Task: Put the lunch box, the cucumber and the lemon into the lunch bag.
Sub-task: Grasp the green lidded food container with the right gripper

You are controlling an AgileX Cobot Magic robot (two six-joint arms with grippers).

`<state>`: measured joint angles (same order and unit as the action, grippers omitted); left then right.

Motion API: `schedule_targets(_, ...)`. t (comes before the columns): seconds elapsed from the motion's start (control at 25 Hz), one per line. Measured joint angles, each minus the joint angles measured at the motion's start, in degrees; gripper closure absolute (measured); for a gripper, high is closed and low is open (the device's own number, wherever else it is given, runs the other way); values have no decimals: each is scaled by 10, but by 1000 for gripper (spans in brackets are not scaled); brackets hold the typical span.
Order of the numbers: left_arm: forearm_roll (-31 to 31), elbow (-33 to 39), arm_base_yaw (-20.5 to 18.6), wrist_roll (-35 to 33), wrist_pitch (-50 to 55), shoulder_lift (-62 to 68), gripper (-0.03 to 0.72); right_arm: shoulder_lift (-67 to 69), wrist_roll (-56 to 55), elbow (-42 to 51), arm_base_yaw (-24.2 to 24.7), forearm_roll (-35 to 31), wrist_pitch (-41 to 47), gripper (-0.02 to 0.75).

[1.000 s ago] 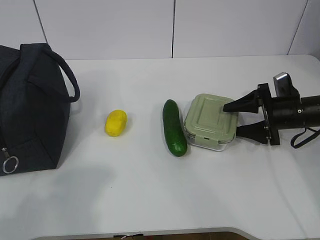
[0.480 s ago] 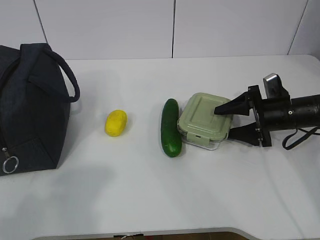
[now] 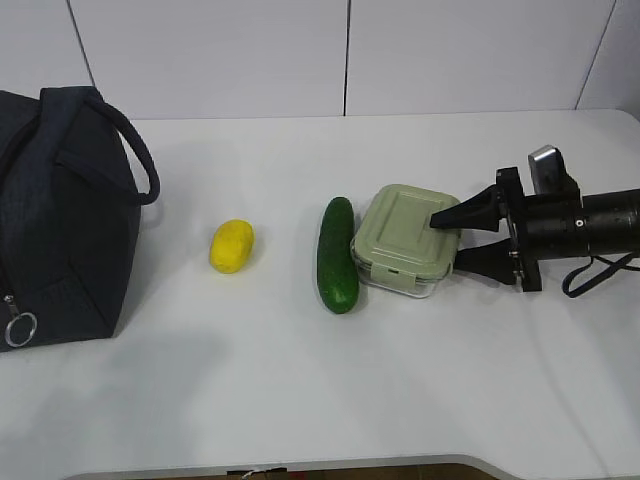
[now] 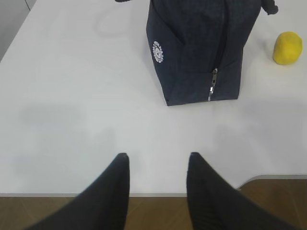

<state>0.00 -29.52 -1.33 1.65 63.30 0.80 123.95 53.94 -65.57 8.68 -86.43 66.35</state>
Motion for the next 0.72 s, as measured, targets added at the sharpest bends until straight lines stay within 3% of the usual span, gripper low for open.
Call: schedule_targets(0.72, 0, 0, 0, 0, 0, 0, 423, 1, 0, 0, 0, -1, -6, 260)
